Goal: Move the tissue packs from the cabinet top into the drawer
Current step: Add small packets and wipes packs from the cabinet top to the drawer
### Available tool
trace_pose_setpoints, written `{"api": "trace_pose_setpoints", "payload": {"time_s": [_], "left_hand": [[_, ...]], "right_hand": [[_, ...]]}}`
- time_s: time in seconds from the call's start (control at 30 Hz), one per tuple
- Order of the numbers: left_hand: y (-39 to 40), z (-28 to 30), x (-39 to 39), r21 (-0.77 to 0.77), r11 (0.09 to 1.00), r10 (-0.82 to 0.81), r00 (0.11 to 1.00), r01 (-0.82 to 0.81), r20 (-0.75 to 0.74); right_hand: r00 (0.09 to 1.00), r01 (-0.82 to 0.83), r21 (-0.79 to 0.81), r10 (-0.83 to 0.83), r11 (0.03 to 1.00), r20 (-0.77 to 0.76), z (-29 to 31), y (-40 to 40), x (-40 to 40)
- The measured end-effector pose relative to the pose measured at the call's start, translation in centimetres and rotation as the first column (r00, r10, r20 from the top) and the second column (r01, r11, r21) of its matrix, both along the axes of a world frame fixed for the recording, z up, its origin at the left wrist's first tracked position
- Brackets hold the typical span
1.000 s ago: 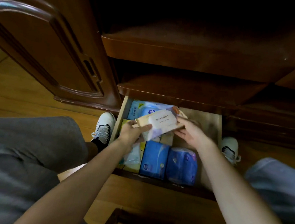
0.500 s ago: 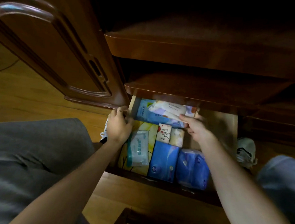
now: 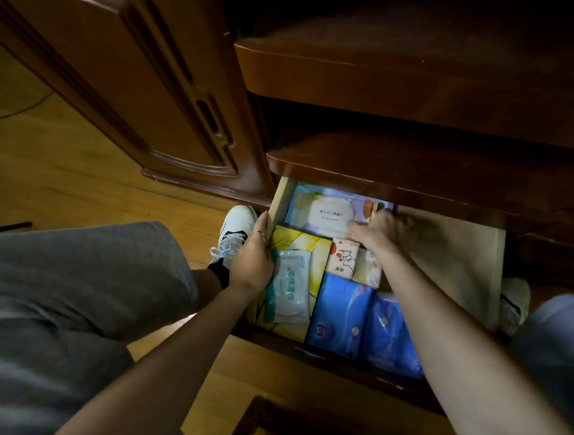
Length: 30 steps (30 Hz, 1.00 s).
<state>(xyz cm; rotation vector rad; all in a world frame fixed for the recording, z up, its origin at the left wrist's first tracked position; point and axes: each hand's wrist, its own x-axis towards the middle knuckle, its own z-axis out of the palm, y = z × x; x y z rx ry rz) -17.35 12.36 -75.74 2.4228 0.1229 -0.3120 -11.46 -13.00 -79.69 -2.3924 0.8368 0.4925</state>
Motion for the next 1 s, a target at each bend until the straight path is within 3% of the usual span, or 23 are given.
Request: {"api": "trace_pose_setpoints", "payload": {"time_s": [0.07,0.13,0.17,0.23,0.27,0.3,0.33,0.37,0.43,0.5,0.6,0.67,0.73,0.9,1.0], "left_hand": [[0.0,-0.3,0.1,-0.011,1.0,0.017,1.0,-0.017,-0.024],[0.1,-0.7,0.5,-0.028,0.999,0.043,0.997,-0.045,-0.068],[0.3,-0.8,0.8,-0.052,0.997,0.05,0.994,-0.055,-0.099],[0.8,-1.0,1.2,-0.118,0.99,0.058,0.987,-0.076,-0.149],[1.1,-1.1,1.1,-0.147,0.985,0.068,0.985,-0.092,-0.16],[1.3,-1.1,0.9,-0.172,0.979,0.084,0.984,-0.112,-0.159],[1.5,-1.1,0.6,-0.194,0.972,0.105,0.983,-0.134,-0.151],[1.7,-1.0,0.2,-0.208,0.966,0.125,0.982,-0.152,-0.139],[1.9,-1.0,-0.5,-0.19,0.97,0.133,0.985,-0.153,-0.113],[2.3,-1.0,-1.0,-0.177,0.977,0.104,0.99,-0.12,-0.095],[3.0,-0.9,-1.4,-0.223,0.965,0.117,0.989,-0.135,-0.095],[2.8,-1.1,-1.6,-0.229,0.966,0.099,0.991,-0.117,-0.088],[2.0,-1.5,-2.0,-0.204,0.973,0.089,0.992,-0.105,-0.087],[1.5,-2.4,-2.3,-0.143,0.981,0.122,0.991,-0.129,-0.059],[1.4,-2.4,-2.2,-0.135,0.982,0.127,0.991,-0.131,-0.036]], "right_hand": [[0.997,-0.009,-0.181,0.023,0.983,0.077,1.4,0.2,-0.8],[0.963,-0.139,-0.128,0.164,0.982,0.214,3.1,0.9,-2.3],[0.917,-0.304,-0.045,0.305,0.951,0.257,4.0,1.6,-3.3],[0.71,-0.674,-0.026,0.657,0.738,0.256,5.4,3.9,-5.3],[0.572,-0.792,-0.108,0.792,0.601,0.213,5.8,5.3,-6.2],[0.463,-0.846,-0.222,0.874,0.485,0.144,6.0,6.7,-7.0],[0.42,-0.852,-0.313,0.905,0.419,0.068,6.2,8.1,-7.7],[0.443,-0.835,-0.355,0.897,0.42,0.019,6.3,9.2,-8.3],[0.577,-0.773,-0.278,0.814,0.57,0.065,6.2,10.3,-8.7],[0.753,-0.641,-0.015,0.632,0.768,0.181,6.2,9.7,-8.0],[0.942,-0.312,0.294,0.254,0.904,0.219,6.3,6.6,-5.6],[0.975,-0.054,0.381,-0.033,0.923,0.218,6.4,4.0,-4.0],[0.963,0.102,0.352,-0.18,0.93,0.198,5.9,2.0,-2.9],[0.977,0.133,0.225,-0.165,0.965,0.132,4.4,1.7,-1.5],[0.996,-0.012,0.13,0.0,0.991,0.094,4.1,2.7,-0.6]]}}
